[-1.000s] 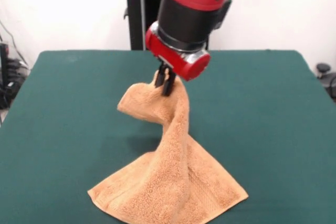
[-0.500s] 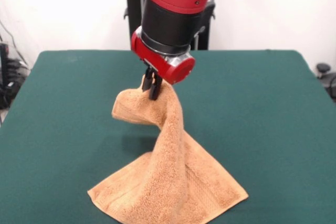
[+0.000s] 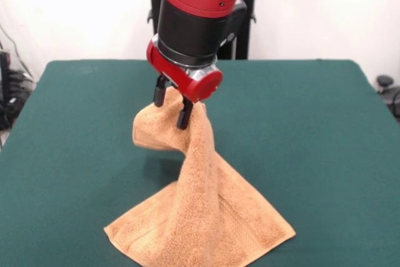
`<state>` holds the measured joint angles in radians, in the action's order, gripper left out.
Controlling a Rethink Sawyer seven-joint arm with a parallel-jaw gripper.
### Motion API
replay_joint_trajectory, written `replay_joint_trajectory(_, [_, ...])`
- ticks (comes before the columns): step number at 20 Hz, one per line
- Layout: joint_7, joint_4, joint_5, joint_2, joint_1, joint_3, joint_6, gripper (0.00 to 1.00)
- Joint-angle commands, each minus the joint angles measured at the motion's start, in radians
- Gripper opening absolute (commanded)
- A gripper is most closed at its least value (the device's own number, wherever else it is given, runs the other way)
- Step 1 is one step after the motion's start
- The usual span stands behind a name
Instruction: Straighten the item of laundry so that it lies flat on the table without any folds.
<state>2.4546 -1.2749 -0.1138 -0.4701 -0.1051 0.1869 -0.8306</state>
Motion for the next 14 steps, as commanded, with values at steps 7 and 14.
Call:
replay_joint_trajectory(7, [0.004,-0.047,-0.003,0.095,0.007,-0.107,0.028,1.00])
replay_joint_trajectory(14, [-0.136,0.339,-0.054,0.310,-0.063,-0.128,-0.103,1.00])
